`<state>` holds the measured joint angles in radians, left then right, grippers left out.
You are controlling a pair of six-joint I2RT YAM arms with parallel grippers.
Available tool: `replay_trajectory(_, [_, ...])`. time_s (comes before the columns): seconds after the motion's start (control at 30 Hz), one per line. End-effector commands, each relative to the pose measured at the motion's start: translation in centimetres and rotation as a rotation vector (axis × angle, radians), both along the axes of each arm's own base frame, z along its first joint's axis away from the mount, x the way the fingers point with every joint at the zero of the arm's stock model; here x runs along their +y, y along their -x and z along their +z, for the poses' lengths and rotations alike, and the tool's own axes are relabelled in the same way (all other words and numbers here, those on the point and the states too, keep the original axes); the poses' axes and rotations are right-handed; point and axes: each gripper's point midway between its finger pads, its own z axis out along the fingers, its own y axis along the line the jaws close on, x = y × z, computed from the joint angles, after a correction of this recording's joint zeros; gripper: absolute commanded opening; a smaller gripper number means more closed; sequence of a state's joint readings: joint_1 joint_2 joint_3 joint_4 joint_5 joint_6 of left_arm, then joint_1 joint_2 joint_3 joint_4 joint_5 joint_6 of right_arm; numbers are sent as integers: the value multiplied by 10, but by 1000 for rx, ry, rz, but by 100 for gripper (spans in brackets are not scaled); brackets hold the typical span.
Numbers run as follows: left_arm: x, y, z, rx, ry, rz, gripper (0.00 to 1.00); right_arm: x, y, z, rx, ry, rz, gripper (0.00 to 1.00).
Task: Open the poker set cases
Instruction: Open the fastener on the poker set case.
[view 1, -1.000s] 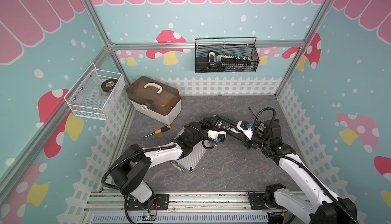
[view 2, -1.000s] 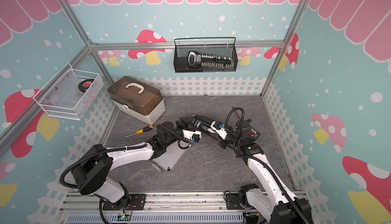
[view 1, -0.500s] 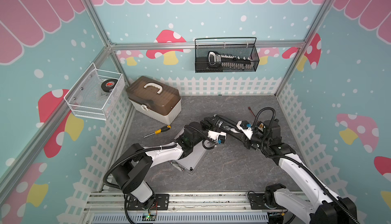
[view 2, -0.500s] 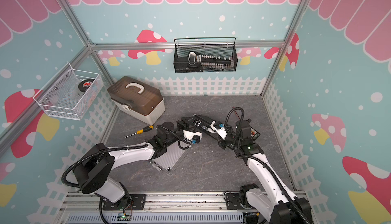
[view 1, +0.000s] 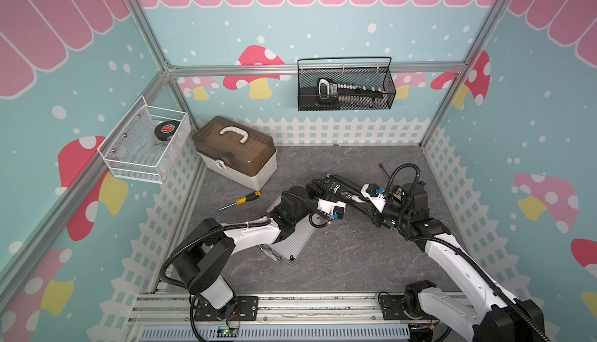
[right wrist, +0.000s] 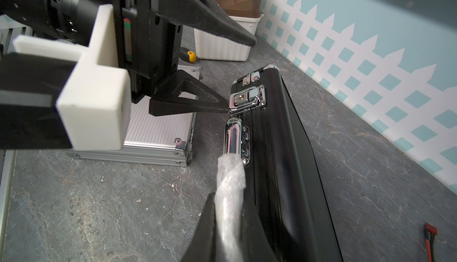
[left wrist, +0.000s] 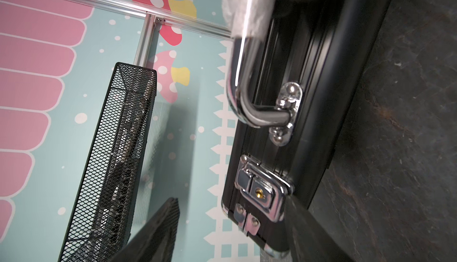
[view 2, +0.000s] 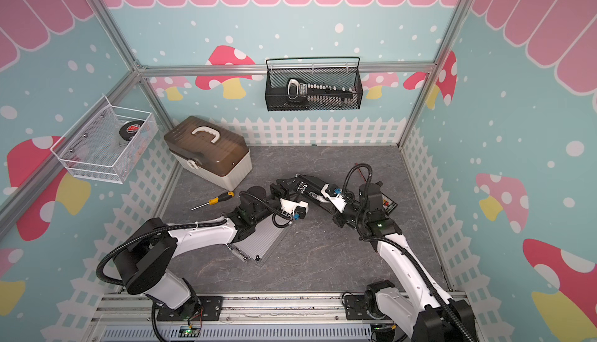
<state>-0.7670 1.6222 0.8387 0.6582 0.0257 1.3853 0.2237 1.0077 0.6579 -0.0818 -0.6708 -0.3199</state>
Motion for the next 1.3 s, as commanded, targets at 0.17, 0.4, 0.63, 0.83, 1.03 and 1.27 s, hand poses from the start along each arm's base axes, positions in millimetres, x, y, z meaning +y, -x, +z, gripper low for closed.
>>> replay_trajectory(0.17, [4, -12, 96, -263, 176, 43, 67, 25, 27, 8, 53, -74, 170, 2])
replay_trajectory(0.4, [8, -13, 103, -280, 200, 49, 66, 25, 26, 7, 61, -73, 169, 1])
replay_trajectory(0.63, [16, -18, 111, -284, 228, 69, 65, 25, 27, 4, 73, -72, 167, 1])
replay_trajectory(0.83, [18, -18, 121, -306, 260, 71, 65, 28, 27, 1, 84, -67, 175, 0])
replay_trajectory(1.03, [18, -17, 126, -302, 283, 62, 65, 29, 27, 0, 87, -62, 176, 0])
replay_trajectory(1.27, [30, 6, 48, -13, -22, -12, 71, 28, 23, 5, 88, -61, 159, 1])
